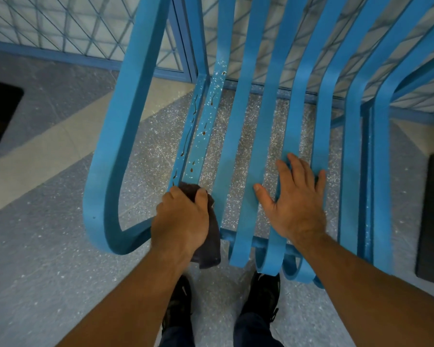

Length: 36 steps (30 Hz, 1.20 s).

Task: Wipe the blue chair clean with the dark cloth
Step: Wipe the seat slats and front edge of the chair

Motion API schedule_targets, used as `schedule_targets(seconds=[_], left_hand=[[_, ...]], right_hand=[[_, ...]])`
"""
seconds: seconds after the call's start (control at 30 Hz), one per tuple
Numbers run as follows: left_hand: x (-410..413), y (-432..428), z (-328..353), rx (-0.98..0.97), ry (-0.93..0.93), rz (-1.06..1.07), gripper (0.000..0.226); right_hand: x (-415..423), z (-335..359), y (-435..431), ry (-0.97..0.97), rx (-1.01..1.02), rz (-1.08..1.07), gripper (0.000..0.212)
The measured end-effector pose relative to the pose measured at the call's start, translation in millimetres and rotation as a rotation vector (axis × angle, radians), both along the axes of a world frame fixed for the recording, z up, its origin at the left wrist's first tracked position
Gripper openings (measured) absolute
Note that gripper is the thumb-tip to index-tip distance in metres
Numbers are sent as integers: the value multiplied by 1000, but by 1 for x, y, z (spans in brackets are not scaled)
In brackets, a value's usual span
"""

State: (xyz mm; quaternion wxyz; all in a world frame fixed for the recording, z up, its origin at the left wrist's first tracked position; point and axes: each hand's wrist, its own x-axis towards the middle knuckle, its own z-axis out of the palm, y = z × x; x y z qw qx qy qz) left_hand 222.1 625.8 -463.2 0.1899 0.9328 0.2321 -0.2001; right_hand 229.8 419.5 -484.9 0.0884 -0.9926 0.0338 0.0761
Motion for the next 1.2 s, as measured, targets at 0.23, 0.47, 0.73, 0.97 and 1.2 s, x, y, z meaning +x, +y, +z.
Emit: schedule_targets(seconds=[0.23, 0.47, 0.73, 0.97, 1.2], left_hand=[[-18, 5, -7, 21, -151, -81, 53], [27, -5, 2, 58, -9, -30, 57], [-16, -1, -3, 29, -151, -128, 69], [28, -4, -3, 107, -46, -50, 55], [26, -9, -13, 41, -196, -131, 56]], right_hand=[[2, 0, 1, 39, -23, -56, 80], [1, 2, 1, 62, -27, -56, 81], [2, 4, 0, 84, -29, -46, 84], [2, 4, 1, 93, -18, -53, 83], [3, 5, 1, 110, -18, -50, 86]])
